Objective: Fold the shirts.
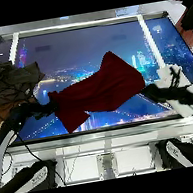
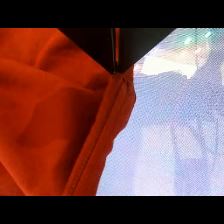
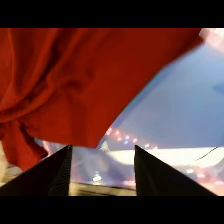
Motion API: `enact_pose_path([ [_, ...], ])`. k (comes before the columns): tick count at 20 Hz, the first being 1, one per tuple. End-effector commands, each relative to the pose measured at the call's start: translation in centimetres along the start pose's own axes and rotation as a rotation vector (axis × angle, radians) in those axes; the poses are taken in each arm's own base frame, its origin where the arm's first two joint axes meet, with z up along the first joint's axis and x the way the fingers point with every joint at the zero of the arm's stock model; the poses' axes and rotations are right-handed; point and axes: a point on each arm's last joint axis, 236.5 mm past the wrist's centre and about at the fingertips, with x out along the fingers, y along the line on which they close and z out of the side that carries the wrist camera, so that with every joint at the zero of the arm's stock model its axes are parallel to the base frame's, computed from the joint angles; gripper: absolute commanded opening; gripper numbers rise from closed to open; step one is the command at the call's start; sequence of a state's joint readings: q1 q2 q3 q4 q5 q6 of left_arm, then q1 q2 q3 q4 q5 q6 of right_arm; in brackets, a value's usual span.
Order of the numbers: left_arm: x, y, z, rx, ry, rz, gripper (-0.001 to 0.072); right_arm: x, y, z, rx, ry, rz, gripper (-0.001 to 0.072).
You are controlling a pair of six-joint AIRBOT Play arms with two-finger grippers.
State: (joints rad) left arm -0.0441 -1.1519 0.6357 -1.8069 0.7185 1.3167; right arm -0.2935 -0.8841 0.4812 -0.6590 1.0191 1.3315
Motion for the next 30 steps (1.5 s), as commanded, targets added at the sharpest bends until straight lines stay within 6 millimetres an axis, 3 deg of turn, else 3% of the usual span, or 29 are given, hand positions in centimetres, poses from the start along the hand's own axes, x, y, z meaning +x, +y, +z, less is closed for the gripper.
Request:
enact_pose_path([
  [1,0.0,0.0,0.0,0.001,0.0,0.0,0.0012,3.0,-2.0,-1.6,0.104,-0.041,-0.022,0.0381],
  [4,0.0,-0.1,0.2,0.001,-0.005,-0.002,0.0012,3.6,-3.1,1.4,0.149,-0.169,-0.062,0.0381],
  [10,-0.5,-0.6,1.2,0.005,-0.027,-0.012,0.0012,6.2,-6.4,0.9,0.258,-0.118,-0.122,0.0381],
  [17,-1.0,-1.1,2.1,0.008,-0.05,-0.022,0.0012,7.4,-4.4,5.3,0.228,-0.181,-0.069,0.0377],
  [18,-1.0,-1.1,2.1,0.008,-0.05,-0.022,0.0012,7.7,-4.1,5.5,0.216,-0.18,-0.071,0.0355],
  [20,-1.0,-1.1,2.0,0.008,-0.046,-0.021,0.0012,8.9,-3.6,5.2,0.196,-0.151,-0.075,0.0225],
  [22,-1.0,-1.0,1.8,0.008,-0.037,-0.019,0.0012,9.8,-3.5,4.5,0.192,-0.122,-0.081,0.0224],
  [28,-1.0,-1.0,1.5,0.009,-0.026,-0.015,0.0013,9.8,-3.6,4.5,0.187,-0.12,-0.083,0.0214],
  [29,-1.0,-1.0,1.5,0.009,-0.026,-0.015,0.0012,9.8,-3.6,4.6,0.174,-0.124,-0.085,0.0058],
  [30,-1.0,-1.0,1.5,0.009,-0.026,-0.015,0.0012,9.8,-3.6,4.7,0.153,-0.126,-0.085,0.0026],
])
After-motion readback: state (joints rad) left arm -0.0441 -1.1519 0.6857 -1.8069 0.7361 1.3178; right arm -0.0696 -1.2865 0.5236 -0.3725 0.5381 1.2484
